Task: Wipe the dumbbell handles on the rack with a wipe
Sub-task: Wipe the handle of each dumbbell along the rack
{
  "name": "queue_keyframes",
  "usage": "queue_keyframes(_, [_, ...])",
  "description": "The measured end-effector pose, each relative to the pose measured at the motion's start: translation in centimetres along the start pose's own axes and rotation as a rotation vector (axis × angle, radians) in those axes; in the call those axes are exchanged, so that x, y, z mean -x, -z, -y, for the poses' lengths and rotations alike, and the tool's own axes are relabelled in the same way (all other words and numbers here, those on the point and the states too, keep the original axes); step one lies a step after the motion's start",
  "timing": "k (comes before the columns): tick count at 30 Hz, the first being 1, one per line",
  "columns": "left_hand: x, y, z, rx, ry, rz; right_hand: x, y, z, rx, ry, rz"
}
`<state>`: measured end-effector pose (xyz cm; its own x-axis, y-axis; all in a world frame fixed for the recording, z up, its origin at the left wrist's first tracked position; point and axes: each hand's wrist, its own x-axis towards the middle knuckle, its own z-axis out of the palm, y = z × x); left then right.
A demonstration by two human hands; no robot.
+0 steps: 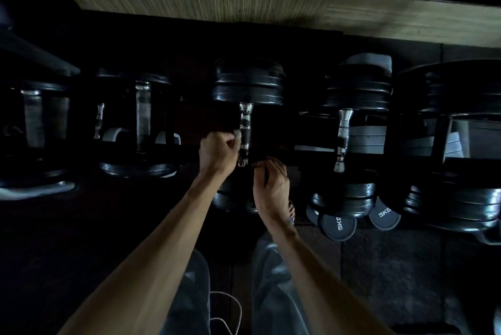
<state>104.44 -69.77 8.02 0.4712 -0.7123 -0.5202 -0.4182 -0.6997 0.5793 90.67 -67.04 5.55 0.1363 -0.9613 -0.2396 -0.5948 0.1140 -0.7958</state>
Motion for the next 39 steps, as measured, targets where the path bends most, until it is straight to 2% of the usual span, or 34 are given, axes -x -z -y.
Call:
queue_keyframes(2, [-0.8,0.0,-1.1,0.056,0.005,-0.12,-0.1,0.2,-0.1,0.004,0.029,0.008])
queue_keyframes(4, [-0.7,-0.3,-1.4,0.063,-0.014,-0.149,-0.2,0.3,-0.3,0.023,0.036,0.019])
queue_keyframes(9, [2.8,0.1,1.0,-0.045,-0.028,0.119,-0.1,0.2,-0.1,0.035,0.022,-0.015])
queue_keyframes(11, [2.7,0.3,1.6,-0.028,-0.034,0.152,-0.2,0.2,0.1,0.031,-0.012,0.0])
queue_keyframes(14, [2.4,0.9,1.3,-0.004,-0.044,0.151,-1.4,1.4,0.6,-0.038,-0.055,0.249])
queue_keyframes(17, [2.6,1.6,2.1,0.026,-0.111,0.196,-3.5,2.9,0.9,-0.006,0.043,0.476])
queue_keyframes(21, [2.4,2.0,3.7,0.15,-0.181,0.285,-5.2,3.5,0.7,0.046,0.115,0.541])
queue_keyframes(23, [2.8,1.7,4.1,0.19,-0.161,0.23,-5.3,3.6,0.5,0.003,0.116,0.504])
queue_keyframes(26, [4.2,0.5,5.1,0.229,-0.071,0.001,-5.1,3.5,0.0,-0.035,0.126,0.361])
queue_keyframes(29, [5.9,-2.0,5.5,0.252,-0.022,-0.19,-5.6,2.8,0.4,-0.025,0.18,0.063])
queue_keyframes(32, [6.4,-4.2,4.7,0.285,0.024,-0.266,-7.3,1.4,2.4,-0.009,0.276,-0.149])
queue_keyframes(34, [6.2,-5.1,4.5,0.291,0.057,-0.327,-8.0,0.1,3.0,0.031,0.334,-0.138])
queue_keyframes(39, [5.9,-5.6,4.6,0.292,-0.007,-0.456,-7.5,-1.0,1.1,0.173,0.416,0.069])
